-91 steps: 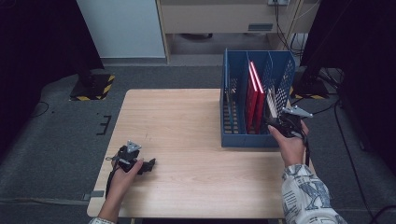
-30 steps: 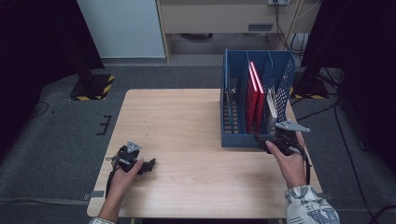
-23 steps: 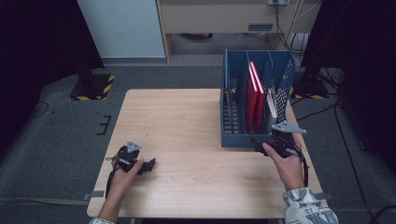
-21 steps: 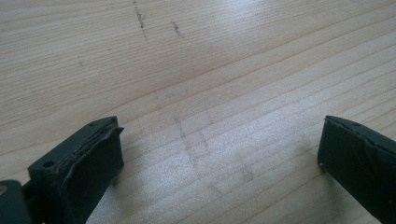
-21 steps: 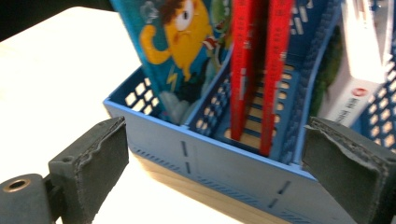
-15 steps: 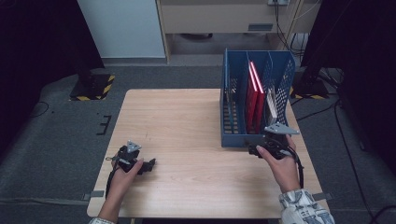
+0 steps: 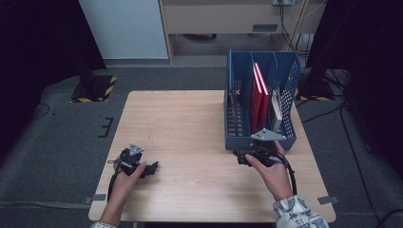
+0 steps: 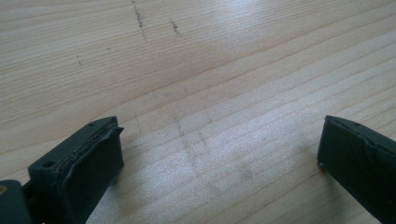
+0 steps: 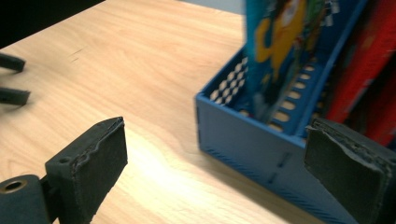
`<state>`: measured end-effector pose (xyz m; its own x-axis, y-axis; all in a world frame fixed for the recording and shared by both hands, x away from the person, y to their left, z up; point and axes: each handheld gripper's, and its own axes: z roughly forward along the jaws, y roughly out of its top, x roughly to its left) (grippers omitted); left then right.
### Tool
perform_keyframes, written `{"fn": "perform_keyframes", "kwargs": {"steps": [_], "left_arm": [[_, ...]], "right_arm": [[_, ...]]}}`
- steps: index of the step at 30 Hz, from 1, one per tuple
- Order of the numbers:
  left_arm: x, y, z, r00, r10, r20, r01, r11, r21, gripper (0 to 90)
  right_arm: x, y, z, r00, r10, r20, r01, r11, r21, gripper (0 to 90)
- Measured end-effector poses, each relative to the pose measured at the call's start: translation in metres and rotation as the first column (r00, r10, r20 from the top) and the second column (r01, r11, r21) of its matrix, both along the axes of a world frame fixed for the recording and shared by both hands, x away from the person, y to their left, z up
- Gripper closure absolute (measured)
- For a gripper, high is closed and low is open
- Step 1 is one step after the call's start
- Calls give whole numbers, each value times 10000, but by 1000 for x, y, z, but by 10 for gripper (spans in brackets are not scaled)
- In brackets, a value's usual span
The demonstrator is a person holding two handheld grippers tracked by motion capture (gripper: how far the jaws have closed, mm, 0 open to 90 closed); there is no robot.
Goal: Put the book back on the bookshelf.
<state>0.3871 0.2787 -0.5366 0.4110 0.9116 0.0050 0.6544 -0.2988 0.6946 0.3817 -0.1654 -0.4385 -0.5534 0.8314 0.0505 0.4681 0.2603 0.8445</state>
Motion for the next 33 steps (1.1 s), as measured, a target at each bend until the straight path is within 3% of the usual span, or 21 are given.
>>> {"fn": "perform_keyframes", "kwargs": {"steps": [11,22,28,33], "left_arm": [[0,0,0,10000,-3,-1,3,10000,-5,0],[0,0,0,10000,-3,-1,3,10000,-2,0],[0,0,0,10000,-4,-1,4,10000,-4,0],[0,0,0,10000,-13,-3,13,10000,-4,0]], "right_arm": [[-13,26,-14,9959,808,-413,-814,9966,-148,63],[-25,55,-44,9773,1638,-1345,-1758,9810,-823,61],[-23,72,-58,9685,1821,-1697,-1962,9780,-704,62],[-18,83,-66,9674,1814,-1769,-1956,9784,-667,64]]}}
